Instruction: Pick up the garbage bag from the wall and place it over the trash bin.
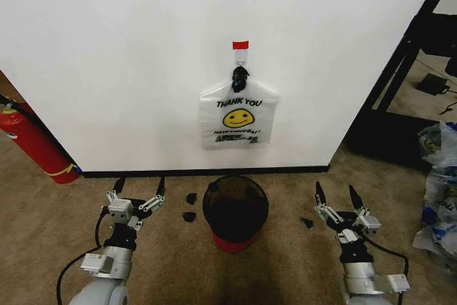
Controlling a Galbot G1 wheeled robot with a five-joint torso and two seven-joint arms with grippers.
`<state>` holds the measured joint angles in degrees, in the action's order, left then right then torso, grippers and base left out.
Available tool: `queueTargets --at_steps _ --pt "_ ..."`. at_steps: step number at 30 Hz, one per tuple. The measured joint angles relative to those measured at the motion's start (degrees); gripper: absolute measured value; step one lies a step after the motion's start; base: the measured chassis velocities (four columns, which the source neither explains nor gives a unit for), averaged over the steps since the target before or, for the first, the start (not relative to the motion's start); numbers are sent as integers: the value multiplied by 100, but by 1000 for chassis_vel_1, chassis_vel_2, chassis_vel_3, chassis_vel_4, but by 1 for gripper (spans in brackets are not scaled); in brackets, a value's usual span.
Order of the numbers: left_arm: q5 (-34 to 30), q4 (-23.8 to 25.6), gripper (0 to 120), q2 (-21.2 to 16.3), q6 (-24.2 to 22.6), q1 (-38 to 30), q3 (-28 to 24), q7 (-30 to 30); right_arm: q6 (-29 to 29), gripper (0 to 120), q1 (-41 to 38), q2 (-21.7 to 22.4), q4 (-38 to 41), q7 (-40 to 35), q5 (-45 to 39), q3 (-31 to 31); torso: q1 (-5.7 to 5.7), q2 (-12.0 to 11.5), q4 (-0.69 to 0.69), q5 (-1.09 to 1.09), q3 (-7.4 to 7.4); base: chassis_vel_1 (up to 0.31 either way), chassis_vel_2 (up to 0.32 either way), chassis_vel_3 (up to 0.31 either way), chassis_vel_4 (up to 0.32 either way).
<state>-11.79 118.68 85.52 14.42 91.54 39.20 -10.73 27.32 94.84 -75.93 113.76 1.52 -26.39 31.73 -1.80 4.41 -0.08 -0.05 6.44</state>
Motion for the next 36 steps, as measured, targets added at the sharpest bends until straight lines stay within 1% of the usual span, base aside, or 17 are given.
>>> queueTargets --at_steps 1,4,10,14,16,19,20,21,22,23,26,27,29,31,33,34,36 --pt "26 -8 100 3 21 3 0 -19 44 100 -27 -11 -55 -63 227 11 0 0 -1 1 0 0 0 0 0" --pt "35 -7 100 7 33 -7 -9 -40 98 100 -112 -28 -120 -222 537 13 0 0 0 1 0 0 0 0 0" --pt "116 -54 100 75 50 -39 -72 -63 61 100 -161 -10 -153 -240 408 -34 0 0 0 0 0 0 0 0 0" --pt "290 -166 100 132 156 -74 -87 -66 77 100 -181 18 -252 -136 369 -35 0 0 -1 1 0 0 0 0 0" --pt "383 -220 100 146 218 -67 -102 -72 58 100 -205 68 -259 39 -31 -97 0 0 -1 0 0 0 0 0 0" --pt "450 -218 100 152 257 -21 -125 -75 -145 100 -396 154 -243 227 -825 -312 0 0 -1 1 0 0 0 0 0" --pt "459 -212 100 153 259 -17 -125 -75 -178 100 -449 166 -243 281 -961 -357 0 0 -1 0 0 0 0 0 0" --pt "499 -182 100 154 263 -5 -124 -76 -279 100 -596 199 -241 512 -1446 -487 0 0 0 1 0 0 0 0 0" --pt "499 -182 100 154 263 -5 -124 -76 -279 100 -596 199 -241 512 -1446 -487 0 0 0 1 0 0 0 0 0" --pt "528 -157 100 157 266 1 -122 -78 -406 100 -711 230 -205 686 -1981 -628 0 0 1 1 0 0 0 0 0" --pt "606 -106 100 178 275 45 -122 -91 -822 100 -1025 281 -92 904 -3223 -1000 0 0 -1 -1 0 0 0 0 0" --pt "615 -102 100 181 277 52 -123 -94 -852 100 -1068 284 -92 923 -3313 -1036 0 0 -1 0 0 0 0 0 0" --pt "685 -72 100 218 301 105 -136 -106 -993 100 -1494 285 -305 1104 -3804 -1298 0 0 0 -1 0 0 0 0 0" --pt "708 -62 100 229 311 132 -137 -108 -1020 100 -1656 276 -424 1154 -3939 -1380 0 0 -1 0 1 0 0 0 0" --pt "742 -34 100 238 333 182 -128 -115 -1069 100 -2067 247 -668 1223 -4221 -1523 0 0 -1 1 0 0 0 0 0" --pt "758 -10 100 237 348 224 -103 -118 -1091 100 -2369 225 -836 1292 -4433 -1616 0 0 1 0 0 0 0 0 0" --pt "763 25 100 230 355 266 -56 -117 -1148 100 -2800 203 -1057 1479 -4901 -1733 0 0 1 0 1 0 0 0 0"
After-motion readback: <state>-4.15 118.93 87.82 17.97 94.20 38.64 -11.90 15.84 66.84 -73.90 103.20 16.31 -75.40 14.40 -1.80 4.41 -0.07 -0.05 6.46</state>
